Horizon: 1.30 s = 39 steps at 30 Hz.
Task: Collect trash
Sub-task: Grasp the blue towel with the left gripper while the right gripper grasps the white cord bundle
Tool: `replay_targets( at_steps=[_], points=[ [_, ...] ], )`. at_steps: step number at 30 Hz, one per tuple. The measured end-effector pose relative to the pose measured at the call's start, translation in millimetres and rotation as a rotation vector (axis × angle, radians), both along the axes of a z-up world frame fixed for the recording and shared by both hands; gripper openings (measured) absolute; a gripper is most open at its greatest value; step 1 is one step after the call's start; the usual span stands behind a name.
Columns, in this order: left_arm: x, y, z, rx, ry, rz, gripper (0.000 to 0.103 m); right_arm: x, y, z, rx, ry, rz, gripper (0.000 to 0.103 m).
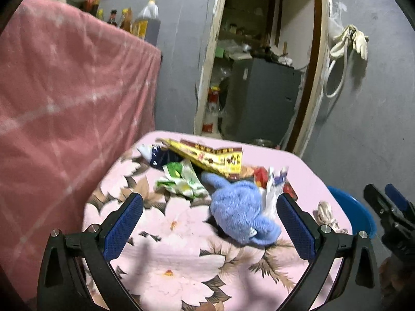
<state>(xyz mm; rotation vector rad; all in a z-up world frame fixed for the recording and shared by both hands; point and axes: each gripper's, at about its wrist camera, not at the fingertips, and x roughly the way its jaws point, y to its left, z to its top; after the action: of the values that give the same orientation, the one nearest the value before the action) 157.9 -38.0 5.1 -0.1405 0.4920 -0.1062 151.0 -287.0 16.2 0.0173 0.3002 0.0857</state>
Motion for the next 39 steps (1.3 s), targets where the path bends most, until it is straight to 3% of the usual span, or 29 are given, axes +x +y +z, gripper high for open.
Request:
replay_targets(
  at_steps=[6,14,16,20,23,27,32,36,39],
  points=[
    [17.1,-4.7,-11.8,0.005,0.091,-0.018,0.101,13.5,-3.6,-17.1,0.013,0.095,0.004,0.103],
    [27.4,-10.3,-17.6,0.018,0.132,-0.044,0.100,28.4,-6.6,-35.8,0.037,0.221,0.022,0.102],
    [30.0,-11.0,-19.3,0.022,0.147,-0.044,0.099,32.3,-4.4,-41.3,0.040,0.254,0.035,0.098],
    [35.5,-9.8,-22.9,0.012,0.178,-0.058,0.084,36.7,0.4,-50.9,0.032,0.304,0.057,0.084],
    [41.9,-10.2,-26.6,0.000,0.212,-0.079,0.070,39.0,2.5,-56.3,0.041,0.334,0.072,0.079],
    [45.8,-11.3,-28.0,-0.015,0.223,-0.110,0.060,38.9,3.4,-62.6,0.048,0.361,0.086,0.071],
    [45.1,-14.8,-25.3,-0.018,0.212,-0.148,0.035,37.3,-0.2,-64.1,0.064,0.363,0.086,0.054],
    [44.0,-16.2,-23.6,-0.020,0.200,-0.149,0.031,34.5,-2.9,-63.6,0.071,0.360,0.079,0.044],
    [40.3,-14.5,-22.0,-0.030,0.189,-0.140,0.028,32.5,-2.6,-63.5,0.069,0.360,0.078,0.030]
  ],
)
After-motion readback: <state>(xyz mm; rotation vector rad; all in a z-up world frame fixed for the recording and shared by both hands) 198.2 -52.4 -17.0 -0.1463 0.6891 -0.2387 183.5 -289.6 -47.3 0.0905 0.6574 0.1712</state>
